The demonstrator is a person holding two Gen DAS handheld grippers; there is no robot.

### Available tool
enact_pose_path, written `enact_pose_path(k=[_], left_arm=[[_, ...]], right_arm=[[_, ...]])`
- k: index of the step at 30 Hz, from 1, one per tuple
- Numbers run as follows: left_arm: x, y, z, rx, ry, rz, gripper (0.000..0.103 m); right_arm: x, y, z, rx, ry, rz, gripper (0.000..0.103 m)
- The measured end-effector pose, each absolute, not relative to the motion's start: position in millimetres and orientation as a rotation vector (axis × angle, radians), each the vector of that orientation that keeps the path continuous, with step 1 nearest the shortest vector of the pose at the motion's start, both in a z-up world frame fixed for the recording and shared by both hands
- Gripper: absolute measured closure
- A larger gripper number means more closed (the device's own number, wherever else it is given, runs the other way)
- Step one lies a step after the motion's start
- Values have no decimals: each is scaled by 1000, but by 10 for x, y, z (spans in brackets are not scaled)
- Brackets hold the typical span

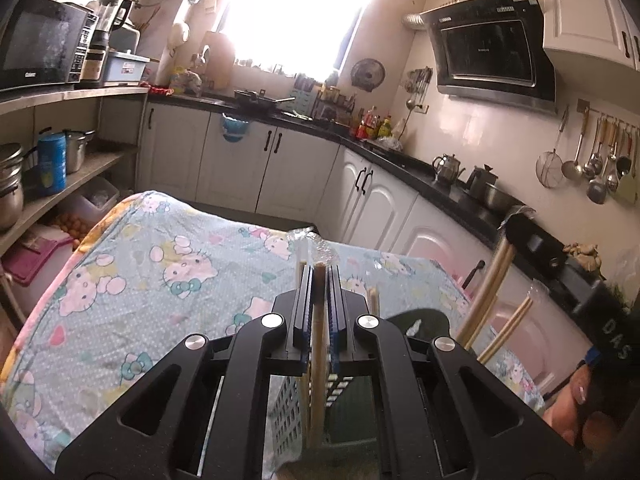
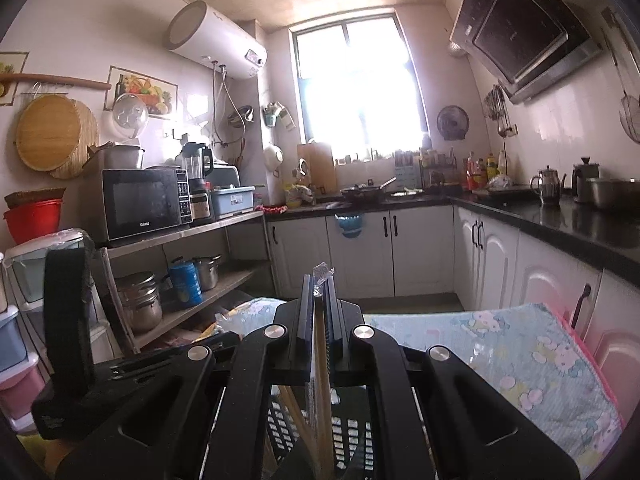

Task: Organize utensils
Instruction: 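Lower both chopsticks into the caddy and open both grippers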

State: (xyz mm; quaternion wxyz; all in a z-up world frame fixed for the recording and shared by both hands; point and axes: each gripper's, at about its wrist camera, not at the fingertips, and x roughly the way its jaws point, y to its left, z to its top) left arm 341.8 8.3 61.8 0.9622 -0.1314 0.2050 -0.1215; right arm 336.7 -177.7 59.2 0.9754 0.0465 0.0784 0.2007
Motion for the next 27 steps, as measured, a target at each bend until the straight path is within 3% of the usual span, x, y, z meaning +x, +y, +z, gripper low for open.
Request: enact_pose_path(k=[17,21,24,27], left_arm=[[3247,96,506,-280,513,-244,101],[3189,57,510,-257,537,-245,100],[3149,43,510,-237,546,-237,98],[3086,32,514,-235,556,-236,97]], right_arm=[[3229,-1954,454,125,274,398,96],[3184,-1994,466,127,308,402,84],[3133,-2026,488,117,321,406,81],[3089,-2059,475,126,346,421,69]])
